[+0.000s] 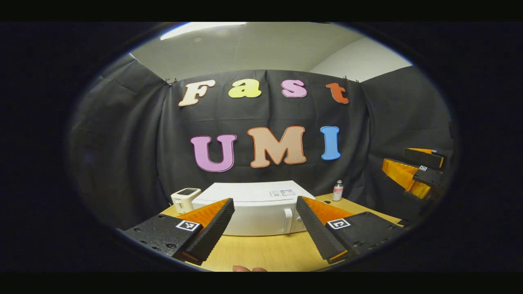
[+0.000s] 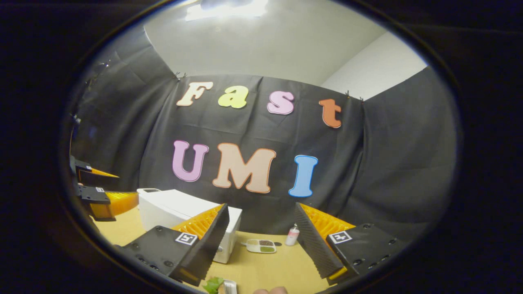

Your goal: Open the microwave oven with the left hand, put the food in, and close the microwave oven.

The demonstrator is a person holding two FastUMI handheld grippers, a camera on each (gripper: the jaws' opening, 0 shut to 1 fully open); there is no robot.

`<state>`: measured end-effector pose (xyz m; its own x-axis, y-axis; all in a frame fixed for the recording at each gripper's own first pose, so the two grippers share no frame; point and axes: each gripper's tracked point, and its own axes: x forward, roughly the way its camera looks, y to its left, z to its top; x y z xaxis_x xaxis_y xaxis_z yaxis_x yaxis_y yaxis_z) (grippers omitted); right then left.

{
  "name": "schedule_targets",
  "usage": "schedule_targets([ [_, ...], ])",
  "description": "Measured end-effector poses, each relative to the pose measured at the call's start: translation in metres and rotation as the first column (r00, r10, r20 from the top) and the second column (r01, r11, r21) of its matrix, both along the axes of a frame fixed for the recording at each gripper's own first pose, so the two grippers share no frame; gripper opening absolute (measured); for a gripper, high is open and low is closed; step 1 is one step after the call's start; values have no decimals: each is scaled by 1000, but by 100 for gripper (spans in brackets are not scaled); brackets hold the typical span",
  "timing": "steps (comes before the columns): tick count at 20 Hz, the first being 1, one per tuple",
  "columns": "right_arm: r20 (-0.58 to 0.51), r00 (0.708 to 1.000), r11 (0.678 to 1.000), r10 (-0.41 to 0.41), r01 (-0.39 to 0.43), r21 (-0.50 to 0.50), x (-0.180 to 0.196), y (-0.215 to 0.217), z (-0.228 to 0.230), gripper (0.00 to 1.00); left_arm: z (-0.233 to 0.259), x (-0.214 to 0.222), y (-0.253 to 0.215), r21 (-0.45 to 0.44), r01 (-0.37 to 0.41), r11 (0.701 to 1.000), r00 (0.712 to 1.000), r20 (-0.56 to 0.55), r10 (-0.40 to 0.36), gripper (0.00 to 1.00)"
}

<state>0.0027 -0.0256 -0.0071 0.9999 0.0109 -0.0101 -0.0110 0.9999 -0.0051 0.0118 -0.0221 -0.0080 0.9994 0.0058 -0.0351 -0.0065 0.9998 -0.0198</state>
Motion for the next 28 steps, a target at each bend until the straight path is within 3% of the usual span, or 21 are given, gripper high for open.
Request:
schedule_targets([
  [13,-18,1000,1000,-13,13,20,12,-3,-6,96,-22,16,6,-28,-22,999,999,-46,21,98],
  [21,-37,998,998,-56,56,8,8,-19,-8,96,-88,43,-12,7,31,999,989,-148,-30,98],
  [28,-66,994,996,-90,89,-18,-4,-35,-12,96,-154,95,-43,11,109,994,965,-239,-103,98],
])
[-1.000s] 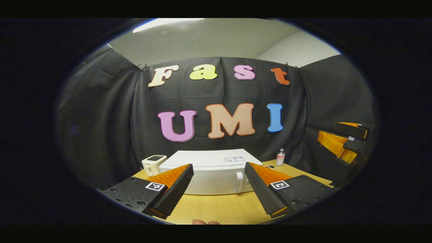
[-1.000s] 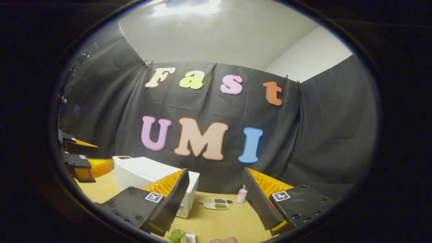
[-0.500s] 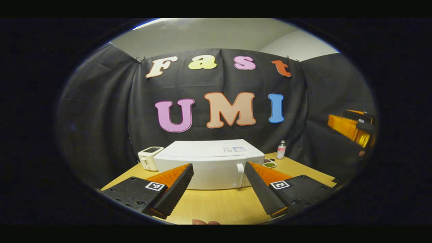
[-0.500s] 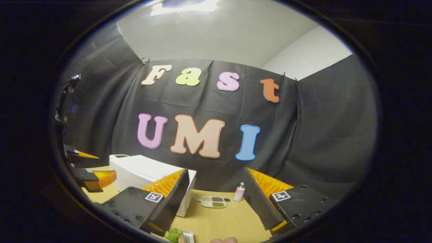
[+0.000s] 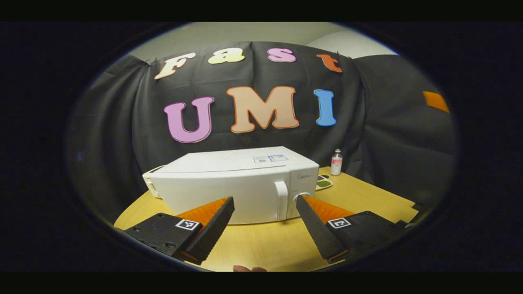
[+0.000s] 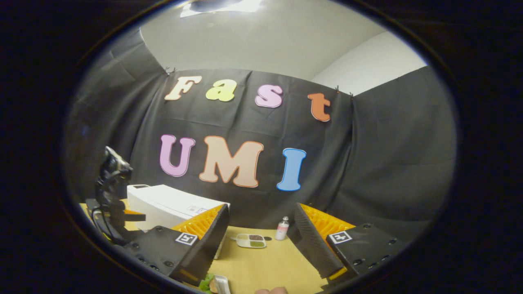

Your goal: Open the microwave oven with the left hand, put the food in, and close the microwave oven.

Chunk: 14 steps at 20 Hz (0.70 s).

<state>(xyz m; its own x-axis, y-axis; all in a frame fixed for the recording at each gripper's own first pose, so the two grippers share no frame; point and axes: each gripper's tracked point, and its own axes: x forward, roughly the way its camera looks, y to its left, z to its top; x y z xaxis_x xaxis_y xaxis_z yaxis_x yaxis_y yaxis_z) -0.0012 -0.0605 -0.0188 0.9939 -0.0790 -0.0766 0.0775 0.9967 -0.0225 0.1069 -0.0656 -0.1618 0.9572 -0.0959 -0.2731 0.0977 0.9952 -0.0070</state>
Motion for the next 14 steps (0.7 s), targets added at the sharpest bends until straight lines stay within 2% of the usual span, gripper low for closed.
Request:
schedule_targets([
  [3,-29,999,999,-14,13,-41,-5,-7,-5,96,-28,23,-12,4,26,1000,999,-31,-26,98],
  [4,-45,999,998,-19,16,-59,-6,-10,-10,100,-39,30,-16,16,35,999,999,-38,-34,98],
  [5,-57,998,998,-23,19,-67,-8,-12,-12,96,-52,37,-20,30,42,999,998,-58,-40,98],
  [9,-73,996,998,-58,55,-36,-12,-23,-9,96,-81,66,-39,21,79,997,993,-88,-77,100],
  [13,-128,990,996,-65,56,-69,-19,-30,-23,96,-99,82,-44,8,74,997,991,-113,-73,99],
  [14,-141,988,996,-56,45,-83,-20,-30,-27,100,-102,84,-44,8,65,998,991,-117,-64,99],
])
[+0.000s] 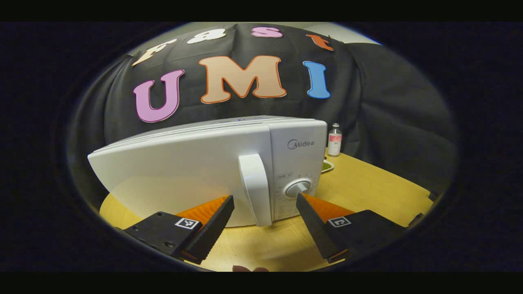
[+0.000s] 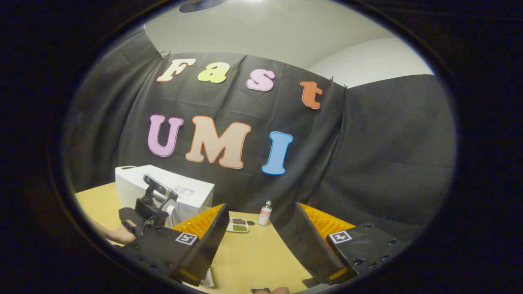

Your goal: Open the microwave oven with the left hand, put the food in, and close the microwave oven.

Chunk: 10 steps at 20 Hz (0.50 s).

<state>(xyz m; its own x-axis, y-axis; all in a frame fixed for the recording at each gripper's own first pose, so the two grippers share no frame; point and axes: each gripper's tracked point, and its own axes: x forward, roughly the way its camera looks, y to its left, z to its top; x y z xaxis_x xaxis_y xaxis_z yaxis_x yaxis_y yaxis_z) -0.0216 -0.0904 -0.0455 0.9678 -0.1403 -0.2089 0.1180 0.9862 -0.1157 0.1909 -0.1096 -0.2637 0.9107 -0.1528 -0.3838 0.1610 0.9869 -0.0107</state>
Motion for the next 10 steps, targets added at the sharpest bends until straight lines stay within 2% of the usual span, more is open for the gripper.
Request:
schedule_targets([
  [2,-18,1000,1000,8,-8,-11,-3,-1,-3,97,0,3,-2,-21,-9,1000,1000,10,9,100],
  [5,-36,999,1000,6,-6,5,-4,-2,-6,97,1,7,1,-30,-43,999,999,27,44,89],
  [6,-42,999,1000,8,-8,7,-5,-2,-8,97,0,7,2,-31,-51,998,998,29,52,79],
  [7,-45,999,1000,13,-13,7,-4,-1,-9,100,-1,8,5,-16,-64,998,998,26,64,74],
  [8,-47,999,1000,20,-20,2,-4,-1,-10,97,-3,11,4,-18,-63,998,998,26,63,58],
  [10,-47,998,999,34,-34,-7,-3,1,-10,97,-4,9,3,-15,-74,997,997,24,74,31],
])
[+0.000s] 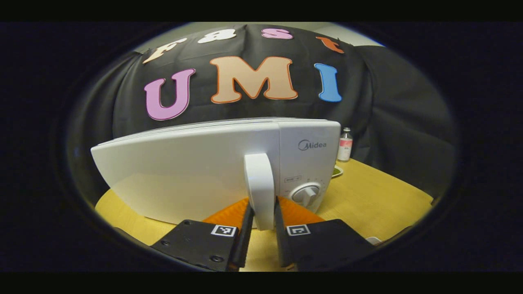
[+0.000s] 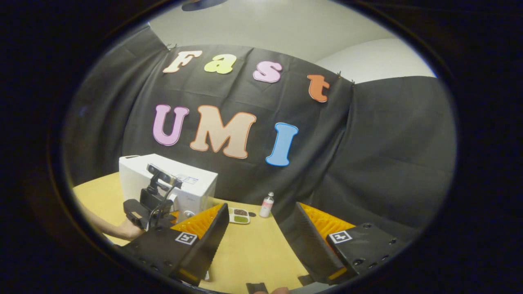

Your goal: Open the microwave oven with the left hand, put the food in, and close the microwave oven.

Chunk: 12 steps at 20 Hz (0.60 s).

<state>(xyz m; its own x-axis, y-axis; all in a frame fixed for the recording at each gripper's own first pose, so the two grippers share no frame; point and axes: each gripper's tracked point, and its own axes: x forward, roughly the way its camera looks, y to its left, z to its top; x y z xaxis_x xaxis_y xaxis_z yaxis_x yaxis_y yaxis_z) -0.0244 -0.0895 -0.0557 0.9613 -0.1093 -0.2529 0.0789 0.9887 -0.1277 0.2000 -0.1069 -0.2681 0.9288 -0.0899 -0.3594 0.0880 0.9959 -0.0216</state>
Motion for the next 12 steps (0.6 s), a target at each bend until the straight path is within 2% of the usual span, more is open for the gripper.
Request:
schedule_targets([
  [1,2,1000,1000,4,-4,-1,1,1,0,100,1,-2,0,1,5,1000,1000,5,-5,26],
  [4,3,1000,1000,14,-15,27,1,6,0,99,3,-2,-2,-22,33,999,999,20,-32,10],
  [5,8,1000,999,18,-18,29,0,7,1,100,3,-2,-2,-26,39,999,999,19,-38,8],
  [6,11,1000,999,22,-23,27,0,7,2,97,3,-3,-2,-22,47,999,999,14,-47,1],
  [7,13,1000,999,26,-27,25,-1,8,2,100,3,-4,-2,-21,47,999,999,14,-46,0],
  [9,20,999,999,31,-32,26,-2,8,3,97,6,-5,-1,-18,47,999,999,11,-46,2],
  [11,29,999,999,30,-31,38,-3,9,6,97,-3,-26,-1,-69,34,997,998,-49,-37,0],
  [12,36,999,999,27,-29,43,-3,9,8,97,9,-36,0,-62,48,997,999,7,-48,0],
])
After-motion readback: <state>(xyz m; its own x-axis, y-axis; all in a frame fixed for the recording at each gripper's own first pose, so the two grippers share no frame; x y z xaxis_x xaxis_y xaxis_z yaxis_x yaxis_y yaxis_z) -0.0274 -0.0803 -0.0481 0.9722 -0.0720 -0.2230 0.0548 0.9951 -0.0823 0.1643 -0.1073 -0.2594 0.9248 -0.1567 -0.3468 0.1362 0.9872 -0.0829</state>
